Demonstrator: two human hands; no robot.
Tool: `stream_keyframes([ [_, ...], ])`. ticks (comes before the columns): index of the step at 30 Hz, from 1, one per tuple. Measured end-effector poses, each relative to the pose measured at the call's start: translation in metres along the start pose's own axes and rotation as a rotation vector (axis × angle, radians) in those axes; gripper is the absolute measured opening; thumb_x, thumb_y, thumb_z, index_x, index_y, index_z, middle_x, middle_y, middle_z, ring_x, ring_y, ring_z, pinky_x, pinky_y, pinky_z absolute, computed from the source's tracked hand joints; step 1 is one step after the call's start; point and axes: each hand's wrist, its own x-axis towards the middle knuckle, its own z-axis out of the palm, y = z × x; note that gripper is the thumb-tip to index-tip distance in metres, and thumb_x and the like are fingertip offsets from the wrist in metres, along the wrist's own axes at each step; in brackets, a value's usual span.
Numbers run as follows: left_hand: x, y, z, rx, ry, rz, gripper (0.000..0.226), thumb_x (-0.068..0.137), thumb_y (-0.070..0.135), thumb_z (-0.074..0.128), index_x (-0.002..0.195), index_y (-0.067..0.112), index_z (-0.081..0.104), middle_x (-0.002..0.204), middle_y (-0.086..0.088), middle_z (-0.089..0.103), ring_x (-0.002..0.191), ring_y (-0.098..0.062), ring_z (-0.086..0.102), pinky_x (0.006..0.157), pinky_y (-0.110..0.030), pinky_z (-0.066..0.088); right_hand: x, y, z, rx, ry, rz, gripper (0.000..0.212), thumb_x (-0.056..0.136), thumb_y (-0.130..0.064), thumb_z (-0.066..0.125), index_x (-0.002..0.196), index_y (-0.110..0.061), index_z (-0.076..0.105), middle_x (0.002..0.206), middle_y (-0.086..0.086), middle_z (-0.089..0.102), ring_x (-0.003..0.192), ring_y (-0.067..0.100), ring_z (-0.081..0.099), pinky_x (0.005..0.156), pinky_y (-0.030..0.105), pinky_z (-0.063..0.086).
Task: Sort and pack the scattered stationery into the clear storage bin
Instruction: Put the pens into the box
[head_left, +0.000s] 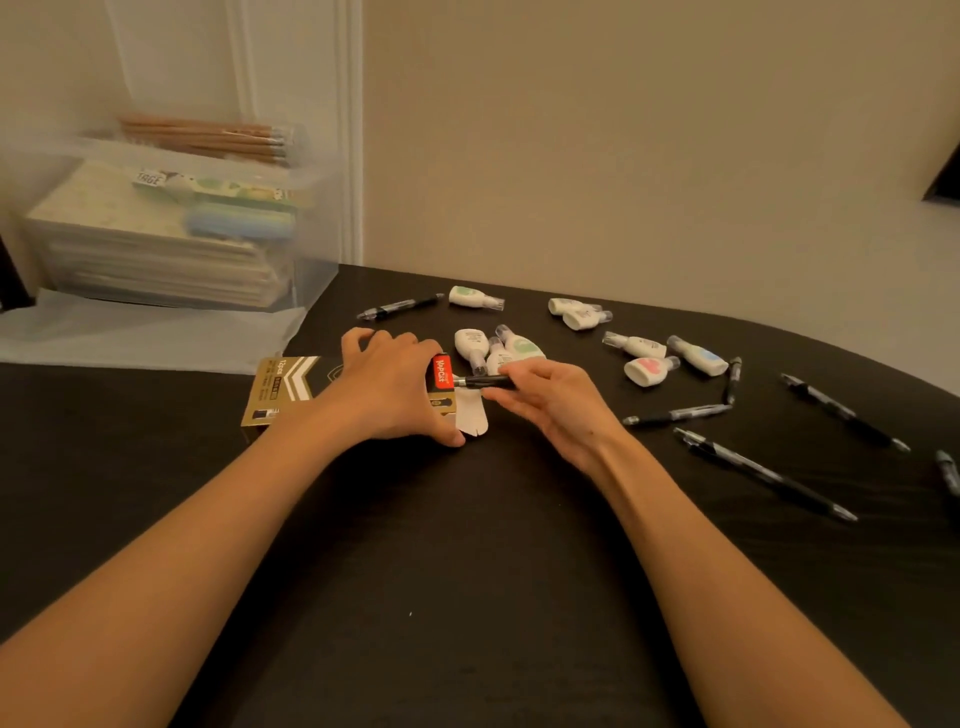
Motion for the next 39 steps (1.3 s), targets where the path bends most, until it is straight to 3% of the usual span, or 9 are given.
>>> stream_keyframes([
  [8, -0.003, 0.004, 0.003, -0.023, 0.027, 0.08, 0.086, 0.064, 0.07, 0.065, 0.133, 0.025, 0.04, 0.127, 0.002, 0.048, 0.124, -0.019, 0.038, 0.109, -0.04, 0.013, 0.005, 0.013, 0.021, -0.504, 0.059, -0.201, 0.006, 0.086, -0.014, 0.064, 0.083, -0.013, 0.069, 0.079, 0.002, 0.068, 0.064, 0.006, 0.062, 0.066, 0.018, 0.051],
  [14, -0.002, -0.001, 0.0, -0.042, 0.037, 0.084, 0.086, 0.065, 0.069, 0.064, 0.134, 0.025, 0.039, 0.129, 0.002, 0.048, 0.126, -0.019, 0.038, 0.11, -0.039, 0.012, 0.002, 0.005, 0.016, -0.517, -0.053, -0.188, 0.015, 0.086, -0.005, 0.062, 0.098, -0.01, 0.069, 0.089, -0.005, 0.066, 0.082, 0.003, 0.063, 0.069, 0.013, 0.051],
  [18, -0.004, 0.005, 0.0, -0.051, 0.049, 0.139, 0.084, 0.065, 0.069, 0.064, 0.133, 0.025, 0.04, 0.125, 0.002, 0.049, 0.123, -0.019, 0.039, 0.107, -0.038, 0.015, 0.001, 0.005, 0.025, -0.667, -0.023, -0.274, 0.017, 0.087, -0.008, 0.06, 0.1, -0.007, 0.071, 0.08, -0.015, 0.058, 0.073, -0.002, 0.056, 0.066, 0.01, 0.046],
  [21, -0.001, 0.003, -0.002, -0.059, 0.071, 0.145, 0.079, 0.065, 0.07, 0.064, 0.127, 0.024, 0.046, 0.117, 0.002, 0.052, 0.116, -0.017, 0.043, 0.104, -0.037, 0.019, 0.009, 0.008, 0.033, -0.761, -0.007, -0.348, 0.017, 0.088, -0.011, 0.06, 0.1, -0.009, 0.072, 0.096, -0.008, 0.052, 0.087, 0.003, 0.049, 0.074, 0.015, 0.043],
  [23, 0.0, 0.0, -0.002, -0.067, 0.063, 0.138, 0.077, 0.064, 0.07, 0.064, 0.124, 0.024, 0.048, 0.115, 0.002, 0.053, 0.114, -0.017, 0.044, 0.103, -0.037, 0.02, 0.015, 0.011, 0.035, -0.781, 0.002, -0.344, 0.015, 0.088, -0.013, 0.06, 0.099, -0.01, 0.071, 0.106, -0.005, 0.045, 0.094, 0.003, 0.045, 0.077, 0.015, 0.041],
  [26, 0.002, -0.005, -0.002, -0.069, 0.046, 0.131, 0.075, 0.065, 0.07, 0.064, 0.122, 0.023, 0.049, 0.113, 0.002, 0.053, 0.113, -0.017, 0.044, 0.102, -0.036, 0.02, 0.02, 0.013, 0.039, -0.795, -0.044, -0.329, 0.016, 0.09, -0.013, 0.057, 0.099, -0.01, 0.07, 0.106, -0.007, 0.045, 0.087, -0.003, 0.046, 0.07, 0.01, 0.038],
  [30, 0.009, -0.011, -0.008, -0.087, 0.058, 0.131, 0.067, 0.067, 0.068, 0.063, 0.115, 0.023, 0.051, 0.105, 0.003, 0.051, 0.11, -0.017, 0.045, 0.101, -0.037, 0.021, 0.023, 0.003, 0.041, -0.679, -0.144, -0.243, 0.017, 0.091, -0.008, 0.054, 0.096, -0.014, 0.07, 0.09, -0.022, 0.053, 0.085, -0.005, 0.051, 0.072, 0.011, 0.04],
  [35, 0.019, -0.019, -0.01, -0.034, -0.002, 0.133, 0.072, 0.067, 0.069, 0.063, 0.12, 0.023, 0.049, 0.112, 0.002, 0.052, 0.111, -0.018, 0.045, 0.1, -0.037, 0.022, 0.035, -0.003, 0.047, -0.677, -0.251, -0.169, 0.031, 0.091, -0.003, 0.051, 0.078, -0.027, 0.065, 0.078, -0.021, 0.06, 0.072, -0.009, 0.059, 0.066, 0.009, 0.047],
  [39, 0.029, -0.03, -0.017, -0.018, 0.008, 0.129, 0.063, 0.067, 0.069, 0.063, 0.109, 0.023, 0.053, 0.101, 0.005, 0.051, 0.105, -0.015, 0.047, 0.096, -0.035, 0.024, 0.052, -0.002, 0.05, -0.634, -0.216, -0.235, 0.028, 0.09, -0.005, 0.055, 0.082, -0.029, 0.067, 0.095, -0.021, 0.055, 0.099, 0.004, 0.053, 0.084, 0.02, 0.045],
])
